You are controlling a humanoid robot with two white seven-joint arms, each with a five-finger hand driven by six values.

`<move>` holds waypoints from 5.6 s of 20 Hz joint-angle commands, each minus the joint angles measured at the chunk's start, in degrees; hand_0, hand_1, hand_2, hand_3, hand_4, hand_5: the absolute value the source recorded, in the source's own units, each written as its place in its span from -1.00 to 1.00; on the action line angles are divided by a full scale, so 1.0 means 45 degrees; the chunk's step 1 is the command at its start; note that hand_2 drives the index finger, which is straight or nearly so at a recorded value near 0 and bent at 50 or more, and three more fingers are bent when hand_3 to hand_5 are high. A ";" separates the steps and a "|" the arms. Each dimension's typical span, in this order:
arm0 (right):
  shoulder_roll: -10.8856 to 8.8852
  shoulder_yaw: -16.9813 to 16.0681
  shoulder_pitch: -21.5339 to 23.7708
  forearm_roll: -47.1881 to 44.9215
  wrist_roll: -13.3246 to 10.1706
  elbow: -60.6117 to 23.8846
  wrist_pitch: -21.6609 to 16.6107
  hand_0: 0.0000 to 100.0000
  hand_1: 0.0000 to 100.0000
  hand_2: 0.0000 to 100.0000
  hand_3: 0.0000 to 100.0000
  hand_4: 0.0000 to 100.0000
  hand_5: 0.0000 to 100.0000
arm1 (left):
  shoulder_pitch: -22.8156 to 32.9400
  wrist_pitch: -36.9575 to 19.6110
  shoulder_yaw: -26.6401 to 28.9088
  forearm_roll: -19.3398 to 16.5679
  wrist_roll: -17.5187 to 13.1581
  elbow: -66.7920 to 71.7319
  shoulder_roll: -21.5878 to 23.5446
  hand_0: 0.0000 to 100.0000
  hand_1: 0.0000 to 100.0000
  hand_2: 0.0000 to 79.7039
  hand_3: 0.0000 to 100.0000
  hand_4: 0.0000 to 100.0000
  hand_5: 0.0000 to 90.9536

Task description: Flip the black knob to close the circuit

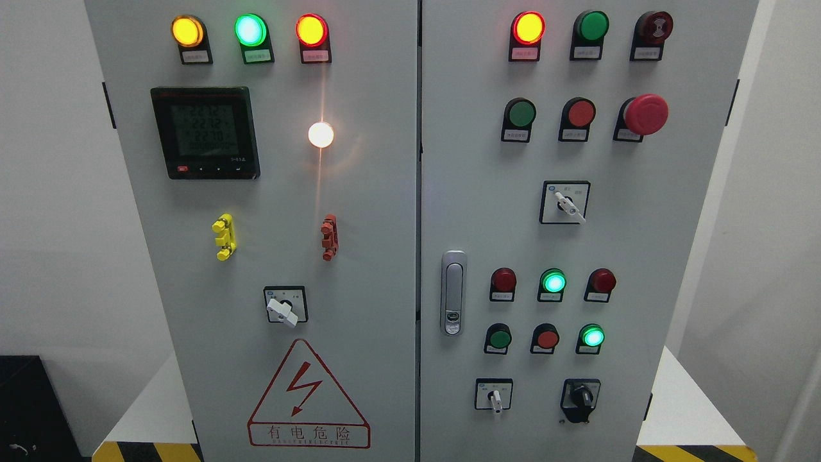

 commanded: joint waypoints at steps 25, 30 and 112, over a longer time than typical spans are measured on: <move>-0.0010 -0.0274 -0.3172 0.0765 0.1439 0.0008 0.0931 -1.00 -1.00 0.86 1.00 0.97 0.98 | 0.0000 -0.0010 0.0006 0.0000 -0.0005 -0.0010 0.0000 -0.76 0.11 -1.00 -1.00 -1.00 -1.00; -0.0009 -0.0333 -0.3368 0.0961 0.1439 0.0263 0.0931 -1.00 -1.00 0.86 1.00 0.97 0.98 | 0.0000 -0.0010 -0.0013 0.0000 -0.0005 -0.0010 0.0000 -0.76 0.11 -1.00 -1.00 -1.00 -1.00; 0.0264 -0.1486 -0.3993 0.1235 0.1264 0.0497 0.0853 -1.00 -1.00 0.82 1.00 0.94 0.96 | 0.0000 -0.0010 0.0006 0.0000 -0.0005 0.0010 0.0000 -0.76 0.11 -1.00 -1.00 -1.00 -1.00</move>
